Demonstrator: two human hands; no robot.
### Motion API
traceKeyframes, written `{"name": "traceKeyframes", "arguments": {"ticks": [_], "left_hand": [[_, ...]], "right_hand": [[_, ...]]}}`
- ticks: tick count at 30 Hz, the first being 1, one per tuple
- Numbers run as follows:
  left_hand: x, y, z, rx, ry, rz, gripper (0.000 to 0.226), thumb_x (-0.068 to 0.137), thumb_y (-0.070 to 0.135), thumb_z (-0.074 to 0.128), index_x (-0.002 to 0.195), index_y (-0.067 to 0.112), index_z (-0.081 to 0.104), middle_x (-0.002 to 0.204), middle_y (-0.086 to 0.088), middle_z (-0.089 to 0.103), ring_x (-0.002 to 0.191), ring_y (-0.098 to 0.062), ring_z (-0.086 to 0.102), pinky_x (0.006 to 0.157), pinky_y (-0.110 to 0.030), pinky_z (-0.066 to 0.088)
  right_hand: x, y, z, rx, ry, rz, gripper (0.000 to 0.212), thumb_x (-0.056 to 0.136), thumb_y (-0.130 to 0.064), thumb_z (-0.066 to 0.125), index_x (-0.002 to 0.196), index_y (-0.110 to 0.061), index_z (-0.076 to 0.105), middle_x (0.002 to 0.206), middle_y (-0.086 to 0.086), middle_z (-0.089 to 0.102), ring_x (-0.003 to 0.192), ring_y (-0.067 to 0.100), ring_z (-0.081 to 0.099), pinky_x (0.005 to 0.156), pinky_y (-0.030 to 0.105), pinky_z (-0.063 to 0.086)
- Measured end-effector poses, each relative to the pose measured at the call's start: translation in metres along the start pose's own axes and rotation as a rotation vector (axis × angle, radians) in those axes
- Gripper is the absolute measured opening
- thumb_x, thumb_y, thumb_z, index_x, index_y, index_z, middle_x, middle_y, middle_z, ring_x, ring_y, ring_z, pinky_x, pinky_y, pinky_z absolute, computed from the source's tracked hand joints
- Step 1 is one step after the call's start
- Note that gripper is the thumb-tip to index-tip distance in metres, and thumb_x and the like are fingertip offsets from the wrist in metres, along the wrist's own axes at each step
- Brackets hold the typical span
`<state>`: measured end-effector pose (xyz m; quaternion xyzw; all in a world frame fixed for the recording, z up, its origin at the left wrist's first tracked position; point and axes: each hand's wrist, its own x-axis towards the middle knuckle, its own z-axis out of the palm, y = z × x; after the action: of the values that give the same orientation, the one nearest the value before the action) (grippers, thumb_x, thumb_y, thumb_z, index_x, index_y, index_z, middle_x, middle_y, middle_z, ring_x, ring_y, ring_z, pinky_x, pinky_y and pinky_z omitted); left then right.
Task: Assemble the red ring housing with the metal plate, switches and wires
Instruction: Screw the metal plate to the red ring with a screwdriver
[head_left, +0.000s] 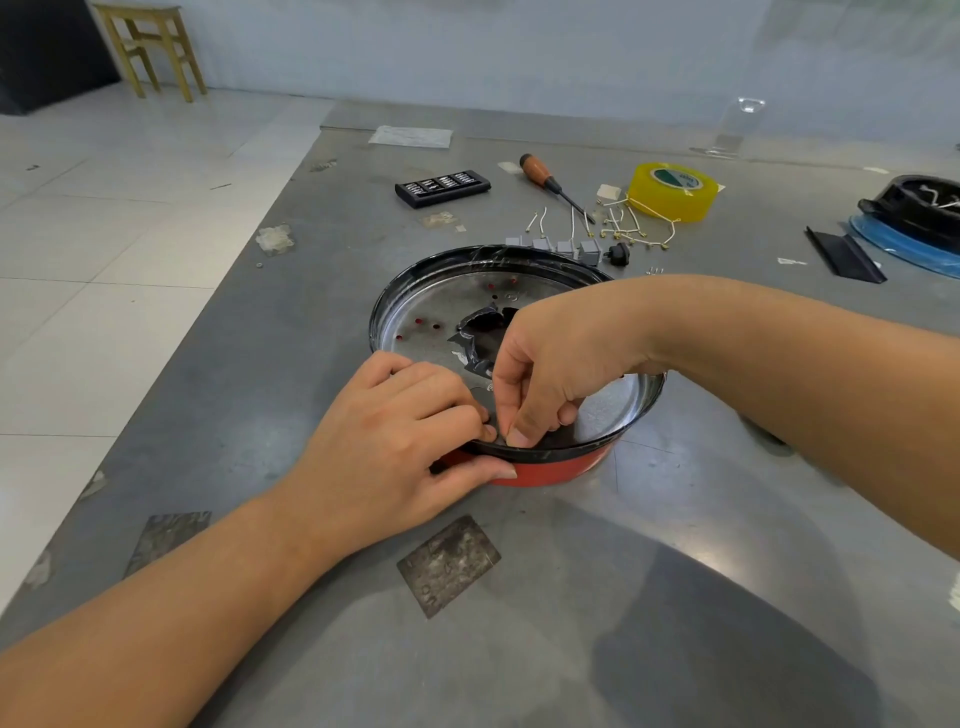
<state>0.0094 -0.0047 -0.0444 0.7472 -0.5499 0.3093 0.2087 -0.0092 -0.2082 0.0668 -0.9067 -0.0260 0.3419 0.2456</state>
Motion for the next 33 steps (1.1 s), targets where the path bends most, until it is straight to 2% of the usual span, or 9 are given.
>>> {"name": "traceKeyframes", "arguments": {"ticks": [12, 16, 23, 27, 33], "left_hand": [[-0.001, 0.001, 0.002, -0.007, 0.024, -0.010, 0.042, 0.098, 0.053, 0.068, 0.083, 0.014, 0.075, 0.089, 0.001, 0.071, 0.087, -0.022, 0.072, 0.079, -0.046, 0.050], [-0.001, 0.001, 0.001, -0.010, 0.014, -0.019, 0.043, 0.099, 0.054, 0.066, 0.083, 0.015, 0.073, 0.089, 0.002, 0.070, 0.087, -0.023, 0.071, 0.080, -0.045, 0.050], [-0.001, 0.002, 0.001, -0.011, -0.002, -0.026, 0.043, 0.099, 0.055, 0.065, 0.084, 0.016, 0.074, 0.090, 0.002, 0.070, 0.088, -0.022, 0.071, 0.081, -0.045, 0.050], [-0.001, 0.002, 0.001, -0.022, 0.004, -0.031, 0.044, 0.099, 0.056, 0.066, 0.083, 0.016, 0.074, 0.091, 0.002, 0.071, 0.091, -0.023, 0.072, 0.083, -0.045, 0.049], [-0.001, 0.002, 0.001, -0.018, 0.006, -0.021, 0.040, 0.098, 0.055, 0.069, 0.086, 0.017, 0.076, 0.093, 0.003, 0.072, 0.097, -0.022, 0.073, 0.084, -0.045, 0.050]], "right_hand": [[0.000, 0.001, 0.002, 0.040, -0.021, 0.010, 0.009, 0.083, -0.010, 0.083, 0.084, -0.017, 0.077, 0.066, -0.007, 0.068, 0.056, 0.001, 0.061, 0.057, 0.013, 0.051], [-0.001, 0.001, 0.002, 0.075, -0.020, 0.017, 0.018, 0.081, -0.006, 0.083, 0.094, -0.013, 0.072, 0.069, -0.004, 0.068, 0.058, 0.005, 0.063, 0.059, 0.016, 0.053], [0.000, 0.001, 0.001, 0.102, -0.024, 0.024, 0.017, 0.081, -0.003, 0.082, 0.088, -0.012, 0.070, 0.069, -0.001, 0.067, 0.058, 0.006, 0.063, 0.060, 0.017, 0.054], [-0.002, 0.004, 0.002, 0.109, -0.007, 0.000, 0.015, 0.081, -0.007, 0.084, 0.090, -0.013, 0.073, 0.071, -0.003, 0.070, 0.059, 0.005, 0.064, 0.060, 0.015, 0.053], [-0.005, 0.011, -0.001, 0.133, -0.010, -0.050, 0.014, 0.081, -0.013, 0.085, 0.091, -0.016, 0.076, 0.078, -0.004, 0.074, 0.071, 0.003, 0.068, 0.066, 0.015, 0.054]]}}
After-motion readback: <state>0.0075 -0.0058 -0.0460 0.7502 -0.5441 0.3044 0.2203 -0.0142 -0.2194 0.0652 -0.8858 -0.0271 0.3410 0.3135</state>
